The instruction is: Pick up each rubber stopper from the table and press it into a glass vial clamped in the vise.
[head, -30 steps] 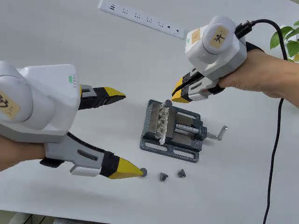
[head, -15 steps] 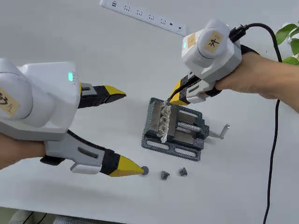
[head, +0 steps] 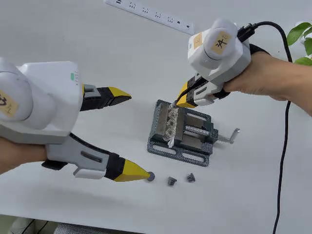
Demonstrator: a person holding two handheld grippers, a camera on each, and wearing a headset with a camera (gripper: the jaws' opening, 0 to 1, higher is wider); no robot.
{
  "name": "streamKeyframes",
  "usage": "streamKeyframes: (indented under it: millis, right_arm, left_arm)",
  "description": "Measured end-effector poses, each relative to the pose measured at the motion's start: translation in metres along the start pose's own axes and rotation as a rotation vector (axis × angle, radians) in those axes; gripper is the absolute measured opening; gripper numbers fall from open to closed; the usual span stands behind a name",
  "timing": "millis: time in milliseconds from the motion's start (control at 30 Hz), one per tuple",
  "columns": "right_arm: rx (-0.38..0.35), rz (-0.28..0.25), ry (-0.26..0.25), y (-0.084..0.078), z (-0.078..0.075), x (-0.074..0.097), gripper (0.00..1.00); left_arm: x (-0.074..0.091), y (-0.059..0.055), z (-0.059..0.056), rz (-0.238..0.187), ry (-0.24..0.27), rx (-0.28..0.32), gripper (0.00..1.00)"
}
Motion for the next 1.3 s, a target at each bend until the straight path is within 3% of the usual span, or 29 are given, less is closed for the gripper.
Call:
streamKeyframes:
  millis: [767,1300]
  right_arm:
    - [-0.012,0.045,0.018,0.0018,-0.0005,-0.0026,0.00]
    - [-0.002,0.077,-0.005,0.0033,0.0017,-0.0031,0.00]
  left_arm:
    - [-0.0007,0.0039,-0.0002,-0.004,-0.006,-0.010,0.85]
    - [-0.0012,0.0078,-0.0018,-0.010,-0.008,-0.009,0.83]
Point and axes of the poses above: the centre of the closed fingertips' face, and the gripper's own axes: x roughly backward along the fingers, z roughly to its left, y roughly out of its top, the point moved 3 cm from there along x, roughly backward along the fingers, and after that the axes turned 15 degrees about x, right-handed, at the moved point
